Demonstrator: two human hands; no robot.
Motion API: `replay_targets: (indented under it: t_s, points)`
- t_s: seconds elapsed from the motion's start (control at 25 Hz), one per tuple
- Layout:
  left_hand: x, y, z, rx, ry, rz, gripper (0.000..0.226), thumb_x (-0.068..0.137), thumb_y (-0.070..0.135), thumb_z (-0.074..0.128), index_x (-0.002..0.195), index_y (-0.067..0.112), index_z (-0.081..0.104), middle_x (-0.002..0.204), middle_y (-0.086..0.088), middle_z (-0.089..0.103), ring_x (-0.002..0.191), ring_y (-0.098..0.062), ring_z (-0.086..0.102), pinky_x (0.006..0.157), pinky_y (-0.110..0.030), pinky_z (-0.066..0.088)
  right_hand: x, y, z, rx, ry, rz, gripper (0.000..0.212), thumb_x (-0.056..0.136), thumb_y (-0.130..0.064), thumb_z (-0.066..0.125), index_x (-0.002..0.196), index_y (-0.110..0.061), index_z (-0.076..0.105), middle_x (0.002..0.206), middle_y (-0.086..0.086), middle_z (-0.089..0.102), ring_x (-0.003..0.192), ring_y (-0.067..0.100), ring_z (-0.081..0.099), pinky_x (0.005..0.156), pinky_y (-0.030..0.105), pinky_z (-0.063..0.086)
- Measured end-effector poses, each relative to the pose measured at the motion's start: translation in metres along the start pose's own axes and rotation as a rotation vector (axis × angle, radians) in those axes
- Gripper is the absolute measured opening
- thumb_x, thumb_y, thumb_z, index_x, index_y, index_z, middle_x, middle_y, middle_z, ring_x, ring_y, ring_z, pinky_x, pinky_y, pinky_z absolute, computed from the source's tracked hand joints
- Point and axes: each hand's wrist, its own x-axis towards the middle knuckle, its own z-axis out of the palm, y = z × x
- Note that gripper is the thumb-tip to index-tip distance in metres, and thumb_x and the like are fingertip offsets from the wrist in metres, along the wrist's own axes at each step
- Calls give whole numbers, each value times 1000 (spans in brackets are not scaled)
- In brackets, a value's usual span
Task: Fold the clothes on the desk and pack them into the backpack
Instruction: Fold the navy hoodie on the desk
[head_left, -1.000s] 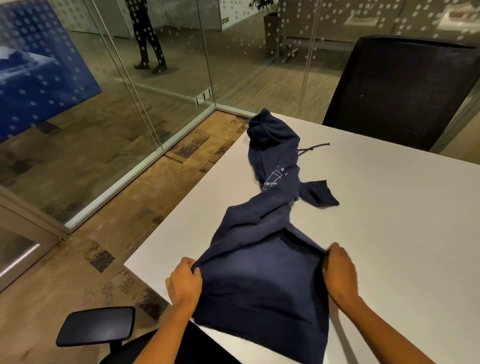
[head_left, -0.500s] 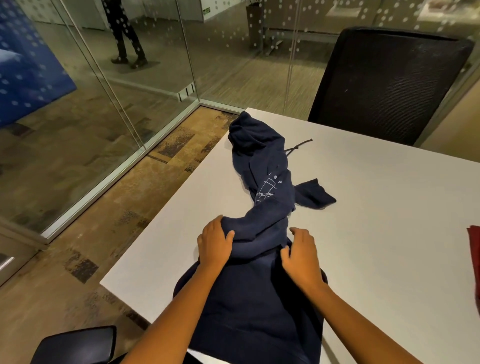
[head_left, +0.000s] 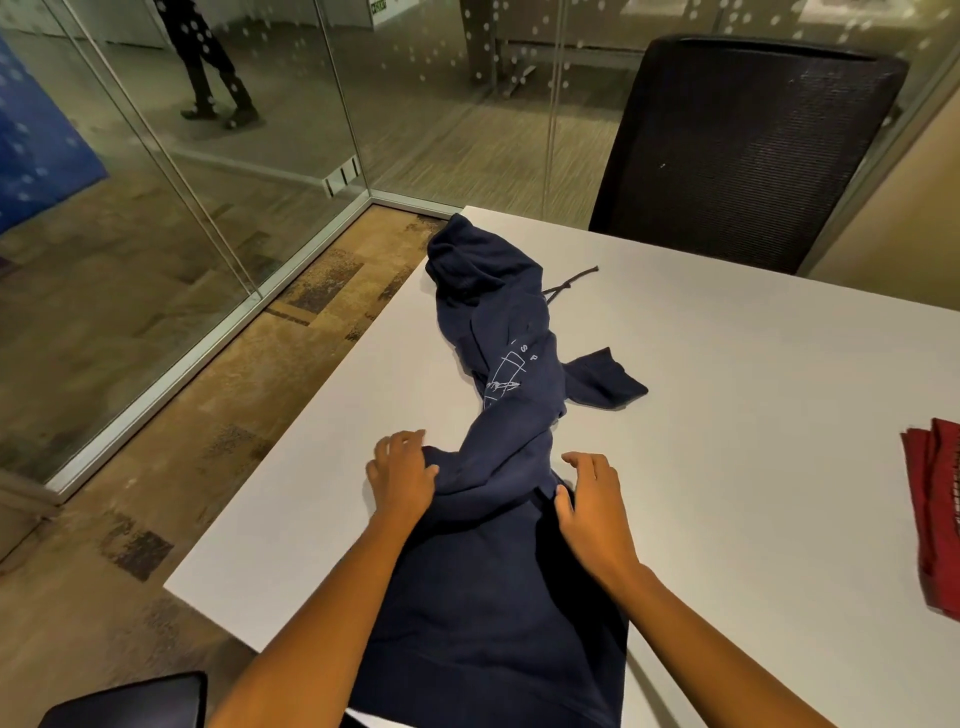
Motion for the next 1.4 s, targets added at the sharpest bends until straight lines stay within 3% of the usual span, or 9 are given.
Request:
replay_targets:
  t_s: [0.12, 0.24, 0.36, 0.48, 0.64, 0.8, 1.0, 1.12, 1.4]
  points:
    - [5, -4, -8, 162, -179, -75, 38, 97, 29, 50, 134, 19, 46, 133, -7, 53, 127, -27, 41, 106, -43, 24, -3, 2, -8, 16, -6, -20, 39, 95, -11, 50, 134, -11, 47, 134, 4, 48, 117, 11, 42, 95, 15, 32]
    - [-5, 5, -21, -1, -35, -21, 19, 94, 17, 49, 111, 19, 58, 110, -5, 66, 105, -25, 54, 94, -33, 22, -3, 2, -19, 49, 26, -37, 37, 94, -9, 51, 131, -12, 49, 129, 1, 49, 114, 9, 43, 99, 23, 40]
    - [-42, 34, -37, -222, 161, 169, 19, 87, 15, 59, 105, 20, 64, 100, 3, 67, 91, -18, 58, 84, -26, 19, -7, -5, -33, 142, 102, -24, 27, 96, -13, 53, 123, -14, 55, 117, -5, 53, 108, 10, 51, 88, 10, 38]
    - [-98, 72, -41, -337, 154, 429, 16, 80, 18, 69, 93, 25, 66, 84, 9, 64, 71, 0, 45, 84, -22, 22, -18, -10, -48, 330, 149, 142, 10, 97, -23, 54, 102, -20, 62, 100, -7, 64, 94, 11, 60, 74, 7, 39]
    - [-146, 95, -7, -324, 122, 715, 23, 77, 30, 73, 98, 25, 64, 79, 12, 59, 66, 1, 43, 87, -26, 31, -34, -5, -63, 349, 50, 385, 30, 90, -47, 60, 86, -17, 62, 84, -3, 68, 82, 14, 64, 68, 21, 45]
    - [-167, 106, 16, -350, 18, 757, 25, 85, 29, 65, 108, 20, 62, 84, 10, 60, 74, -4, 49, 93, -30, 32, -48, -1, -76, 328, -81, 440, 46, 85, -52, 65, 62, -15, 52, 63, -3, 58, 65, 16, 57, 68, 30, 50]
    - [-162, 114, 3, -270, -31, 744, 27, 95, 32, 49, 118, 28, 63, 103, 12, 66, 94, -4, 56, 99, -28, 32, -55, 2, -94, 261, -83, 375, 15, 85, -19, 72, 73, -16, 65, 63, -3, 62, 65, 15, 62, 73, 31, 54]
    - [-153, 108, -5, -321, 52, 678, 21, 96, 27, 51, 109, 28, 68, 101, 13, 68, 94, -5, 58, 97, -31, 41, -55, 12, -123, 214, 77, 372, 15, 87, -11, 67, 71, -14, 66, 65, 7, 67, 67, 24, 66, 72, 33, 54]
    - [-130, 104, -13, -455, 68, 555, 15, 91, 19, 58, 96, 27, 70, 91, 13, 71, 85, -5, 64, 86, -34, 51, -59, 37, -173, 83, 427, 280, 21, 101, -7, 38, 111, 0, 55, 103, 15, 55, 84, 21, 45, 68, 23, 29]
